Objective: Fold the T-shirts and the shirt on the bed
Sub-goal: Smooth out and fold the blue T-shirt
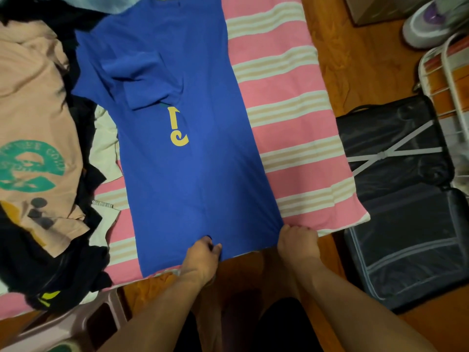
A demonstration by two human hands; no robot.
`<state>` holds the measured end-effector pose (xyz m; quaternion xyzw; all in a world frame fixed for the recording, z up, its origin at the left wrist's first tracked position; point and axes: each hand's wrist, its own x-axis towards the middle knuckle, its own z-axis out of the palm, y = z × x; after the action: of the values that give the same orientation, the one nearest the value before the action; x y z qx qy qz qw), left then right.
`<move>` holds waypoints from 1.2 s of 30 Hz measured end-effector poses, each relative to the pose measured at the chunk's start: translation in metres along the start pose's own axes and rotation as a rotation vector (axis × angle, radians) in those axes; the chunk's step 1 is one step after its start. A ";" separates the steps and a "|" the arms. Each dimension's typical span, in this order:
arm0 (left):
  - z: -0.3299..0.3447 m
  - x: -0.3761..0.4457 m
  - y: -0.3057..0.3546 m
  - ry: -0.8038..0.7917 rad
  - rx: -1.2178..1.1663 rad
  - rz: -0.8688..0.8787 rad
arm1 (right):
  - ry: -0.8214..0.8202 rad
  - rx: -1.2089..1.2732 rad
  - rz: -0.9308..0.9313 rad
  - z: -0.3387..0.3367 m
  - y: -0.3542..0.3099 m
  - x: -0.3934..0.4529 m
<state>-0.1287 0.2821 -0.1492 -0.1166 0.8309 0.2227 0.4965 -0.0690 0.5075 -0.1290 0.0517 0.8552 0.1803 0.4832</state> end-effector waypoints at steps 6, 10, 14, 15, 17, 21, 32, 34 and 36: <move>-0.039 0.007 0.022 -0.390 0.367 -0.186 | -0.268 0.146 -0.105 -0.055 0.016 0.020; -0.125 0.041 0.056 -0.288 -0.057 -0.073 | 0.102 0.332 -0.131 -0.159 0.048 0.059; -0.223 0.078 0.087 0.209 -0.712 0.068 | 0.376 0.548 -0.164 -0.256 0.062 0.112; -0.243 0.089 0.094 0.269 -0.823 0.085 | 0.422 0.568 -0.196 -0.274 0.062 0.124; -0.273 0.115 0.106 0.353 -0.934 0.100 | 0.464 0.554 -0.272 -0.302 0.057 0.146; -0.294 0.168 0.122 0.435 -1.107 -0.009 | 0.464 0.588 -0.390 -0.343 0.024 0.182; -0.260 0.132 0.107 0.345 -1.229 -0.080 | 0.403 0.426 -0.388 -0.353 -0.032 0.205; -0.267 0.133 0.100 0.311 -1.092 -0.049 | 0.590 0.368 -0.425 -0.346 -0.047 0.197; -0.286 0.148 0.100 0.432 -0.999 -0.042 | 0.749 0.261 -0.573 -0.336 -0.067 0.197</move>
<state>-0.4624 0.2342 -0.1373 -0.3981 0.7045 0.5513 0.2030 -0.4513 0.4107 -0.1551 -0.1941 0.9655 -0.0625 0.1622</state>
